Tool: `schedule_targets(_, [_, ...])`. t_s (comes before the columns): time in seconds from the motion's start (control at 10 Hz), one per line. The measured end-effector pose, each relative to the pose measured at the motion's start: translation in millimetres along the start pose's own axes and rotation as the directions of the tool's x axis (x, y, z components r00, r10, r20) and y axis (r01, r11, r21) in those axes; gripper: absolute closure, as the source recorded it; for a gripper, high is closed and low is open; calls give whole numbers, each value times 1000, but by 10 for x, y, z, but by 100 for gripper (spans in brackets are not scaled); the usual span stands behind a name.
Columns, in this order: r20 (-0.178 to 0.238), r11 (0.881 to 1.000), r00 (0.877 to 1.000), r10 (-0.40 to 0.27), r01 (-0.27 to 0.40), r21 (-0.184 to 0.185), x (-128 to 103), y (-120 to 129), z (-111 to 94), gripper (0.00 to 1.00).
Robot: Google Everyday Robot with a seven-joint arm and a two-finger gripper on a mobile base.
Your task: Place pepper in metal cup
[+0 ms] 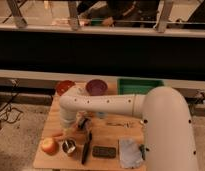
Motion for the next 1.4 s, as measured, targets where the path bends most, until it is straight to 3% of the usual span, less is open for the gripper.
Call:
schedule_targets(0.9, [3,1000,1000,-1,1,1,-18,-4,4,96])
schedule_targets(1.4, [54,994,996,71,-75,77,77,-42,-101,96])
